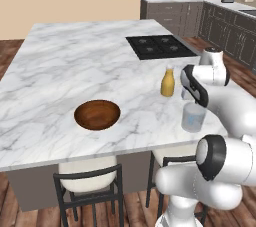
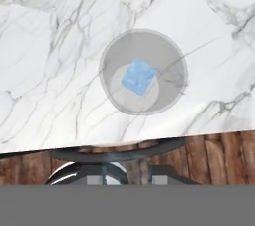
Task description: There are two ice cubes in the ice bowl. Place both ice cubes in the glass cup.
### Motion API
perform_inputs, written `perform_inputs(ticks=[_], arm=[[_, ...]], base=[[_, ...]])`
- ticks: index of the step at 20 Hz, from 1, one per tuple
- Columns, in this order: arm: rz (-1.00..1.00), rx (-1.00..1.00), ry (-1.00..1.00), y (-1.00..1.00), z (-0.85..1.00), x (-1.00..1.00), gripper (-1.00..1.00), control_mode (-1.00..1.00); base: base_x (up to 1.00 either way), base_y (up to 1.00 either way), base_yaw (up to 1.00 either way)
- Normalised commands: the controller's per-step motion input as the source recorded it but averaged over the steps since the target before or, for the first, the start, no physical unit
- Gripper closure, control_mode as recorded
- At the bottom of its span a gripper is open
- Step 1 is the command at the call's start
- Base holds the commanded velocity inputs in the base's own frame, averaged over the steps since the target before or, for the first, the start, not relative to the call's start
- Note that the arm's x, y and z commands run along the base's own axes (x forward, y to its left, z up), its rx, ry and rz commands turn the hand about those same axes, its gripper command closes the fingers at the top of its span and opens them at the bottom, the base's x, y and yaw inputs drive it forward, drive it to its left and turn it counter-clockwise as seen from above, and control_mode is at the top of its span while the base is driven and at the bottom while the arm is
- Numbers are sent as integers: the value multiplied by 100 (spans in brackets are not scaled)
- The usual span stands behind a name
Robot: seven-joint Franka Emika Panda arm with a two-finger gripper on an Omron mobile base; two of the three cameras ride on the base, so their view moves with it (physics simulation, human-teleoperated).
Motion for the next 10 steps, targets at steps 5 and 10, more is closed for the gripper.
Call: perform_inputs(ticks=[5,10], arm=[[0,6,0,-38,-15,9,100,-100],[-1,8,0,-11,-2,28,100,-100]], base=[[0,0,0],[0,0,0]])
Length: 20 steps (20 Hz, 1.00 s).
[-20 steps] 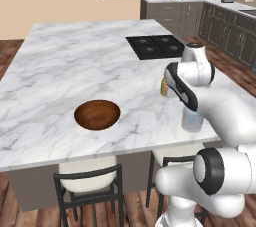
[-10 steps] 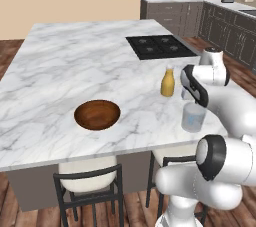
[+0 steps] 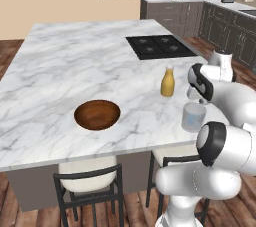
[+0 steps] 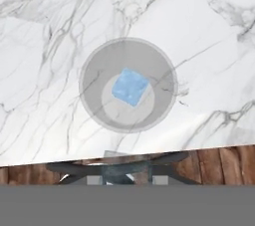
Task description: There are two ice cubes in the ice bowl. Place both ice cubes in the glass cup.
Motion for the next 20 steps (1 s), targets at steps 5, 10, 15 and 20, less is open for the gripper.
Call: perform_inputs(ticks=[5,10,15,20], arm=[[0,6,0,-5,0,30,100,-100],[0,0,0,-4,-8,32,100,-100],[0,0,0,-4,-21,18,100,-100],[0,0,0,-1,-30,3,100,-100]], base=[[0,0,0],[0,0,0],[0,0,0],[0,0,0]])
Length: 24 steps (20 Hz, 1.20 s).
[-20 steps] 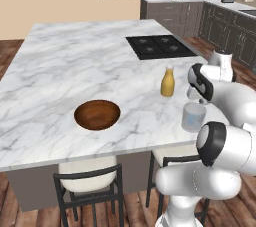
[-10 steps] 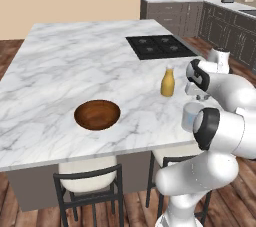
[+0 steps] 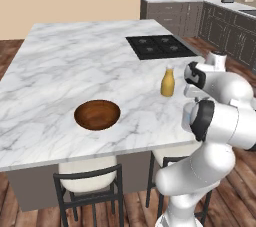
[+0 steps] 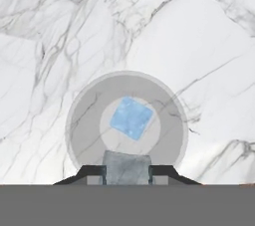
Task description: There are two ice cubes in the ice bowl. Place both ice cubes in the glass cup.
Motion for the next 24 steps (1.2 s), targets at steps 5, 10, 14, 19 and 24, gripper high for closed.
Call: perform_inputs(ticks=[5,10,14,19,24], arm=[[0,0,0,0,-24,1,100,-100],[0,0,0,0,-17,4,100,-100],[0,0,0,0,-11,9,100,-100],[0,0,0,-4,-4,18,100,-100],[0,0,0,-5,-3,12,100,-100]], base=[[0,0,0],[0,0,0],[0,0,0],[0,0,0],[0,0,0]])
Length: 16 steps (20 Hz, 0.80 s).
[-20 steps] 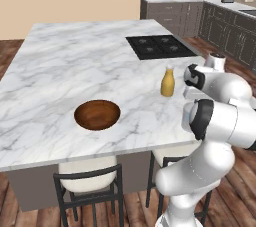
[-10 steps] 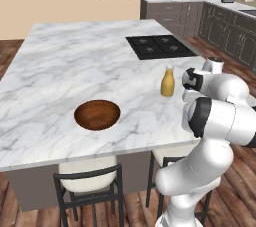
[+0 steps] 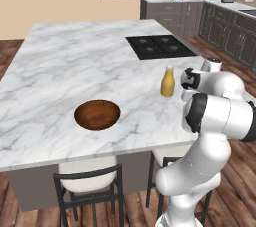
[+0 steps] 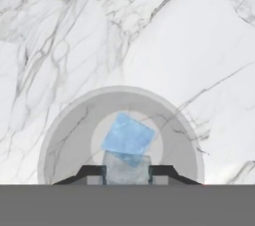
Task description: There are two ice cubes in the ice bowl. Place both ice cubes in the glass cup.
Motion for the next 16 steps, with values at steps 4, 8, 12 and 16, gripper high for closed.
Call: perform_inputs(ticks=[4,8,12,16], arm=[[0,0,0,-2,-2,0,-100,-100],[0,2,0,-9,1,0,-100,-100],[0,2,0,0,21,0,-100,-100],[0,0,0,14,28,-37,-100,-100]], base=[[0,0,0],[0,0,0],[0,0,0],[0,0,0]])
